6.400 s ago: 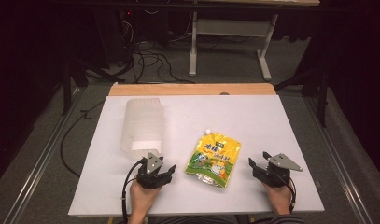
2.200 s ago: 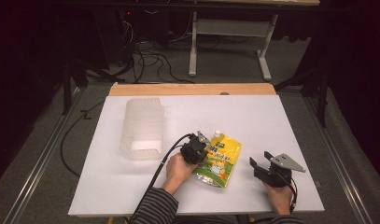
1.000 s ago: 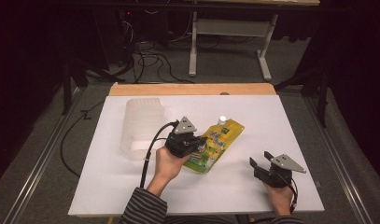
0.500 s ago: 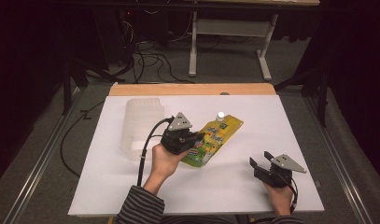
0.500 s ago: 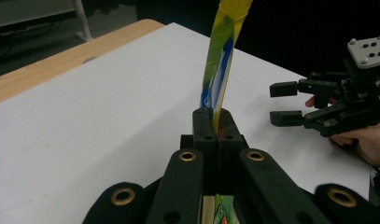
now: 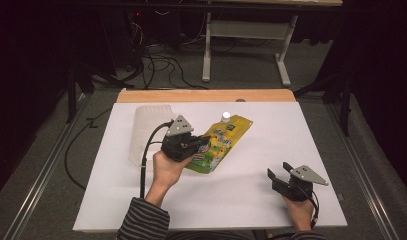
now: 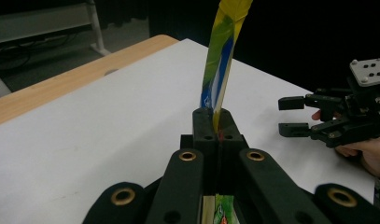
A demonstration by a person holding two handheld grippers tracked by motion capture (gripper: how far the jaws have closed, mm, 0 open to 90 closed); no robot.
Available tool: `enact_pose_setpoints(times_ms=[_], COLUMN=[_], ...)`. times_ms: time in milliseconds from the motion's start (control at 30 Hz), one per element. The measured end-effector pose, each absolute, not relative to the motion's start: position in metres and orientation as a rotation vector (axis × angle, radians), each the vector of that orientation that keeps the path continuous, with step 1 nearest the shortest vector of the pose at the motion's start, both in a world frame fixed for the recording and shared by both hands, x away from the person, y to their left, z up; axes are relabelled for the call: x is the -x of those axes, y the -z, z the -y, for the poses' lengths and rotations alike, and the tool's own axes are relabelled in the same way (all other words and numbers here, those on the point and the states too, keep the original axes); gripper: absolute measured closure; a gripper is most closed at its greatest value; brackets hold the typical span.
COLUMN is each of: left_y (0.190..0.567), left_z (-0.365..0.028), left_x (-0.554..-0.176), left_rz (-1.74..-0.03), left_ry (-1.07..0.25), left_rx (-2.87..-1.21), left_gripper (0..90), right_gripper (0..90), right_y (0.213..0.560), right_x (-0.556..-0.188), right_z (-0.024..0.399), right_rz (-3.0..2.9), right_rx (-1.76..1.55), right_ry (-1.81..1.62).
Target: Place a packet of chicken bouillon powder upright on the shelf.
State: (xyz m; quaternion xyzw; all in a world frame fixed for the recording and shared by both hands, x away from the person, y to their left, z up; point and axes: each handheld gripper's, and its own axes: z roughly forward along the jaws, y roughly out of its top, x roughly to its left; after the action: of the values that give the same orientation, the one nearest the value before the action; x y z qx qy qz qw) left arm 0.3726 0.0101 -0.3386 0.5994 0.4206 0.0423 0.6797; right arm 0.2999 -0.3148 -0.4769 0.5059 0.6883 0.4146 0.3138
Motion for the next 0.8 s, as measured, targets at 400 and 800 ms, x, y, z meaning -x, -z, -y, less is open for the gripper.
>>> enact_pose_setpoints(times_ms=[400,800], left_y=[0.326,0.316], left_z=[-0.036,-0.066], left_x=[-0.376,-0.382], left_rz=[-0.95,-0.969], left_ry=[-0.142,-0.209], left_rx=[-1.28,-1.196], left_gripper=[90.0,90.0], right_gripper=[35.0,35.0], right_y=[0.477,0.477], right_x=[-0.3,-0.3], right_z=[0.314,0.314], right_rz=[-1.815,-1.816], right_rx=[-1.339,-1.341], right_ry=[-1.091,-1.089])
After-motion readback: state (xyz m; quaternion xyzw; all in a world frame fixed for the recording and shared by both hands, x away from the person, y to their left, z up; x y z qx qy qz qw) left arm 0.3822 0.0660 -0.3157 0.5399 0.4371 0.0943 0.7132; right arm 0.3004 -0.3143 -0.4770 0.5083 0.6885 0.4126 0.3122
